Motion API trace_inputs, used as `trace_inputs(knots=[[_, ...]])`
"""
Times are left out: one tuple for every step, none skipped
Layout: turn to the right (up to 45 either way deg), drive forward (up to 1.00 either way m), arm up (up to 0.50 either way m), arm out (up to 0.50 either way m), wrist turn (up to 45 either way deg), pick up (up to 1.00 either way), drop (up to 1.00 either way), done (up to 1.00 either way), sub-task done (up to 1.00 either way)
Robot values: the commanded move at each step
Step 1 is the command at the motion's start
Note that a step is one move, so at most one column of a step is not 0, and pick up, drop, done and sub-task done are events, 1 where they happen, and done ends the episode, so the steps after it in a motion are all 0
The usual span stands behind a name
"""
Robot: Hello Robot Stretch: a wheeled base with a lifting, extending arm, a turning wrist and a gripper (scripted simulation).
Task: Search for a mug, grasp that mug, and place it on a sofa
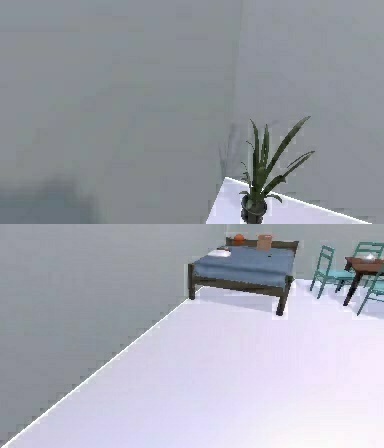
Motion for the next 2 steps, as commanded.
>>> trace_inputs(knots=[[-45.0, 0.00, 0.00, 0.00, 0.0, 0.00, 0.00, 0.00, 0.00], [45.0, 0.00, 0.00, 0.00, 0.0, 0.00, 0.00, 0.00, 0.00]])
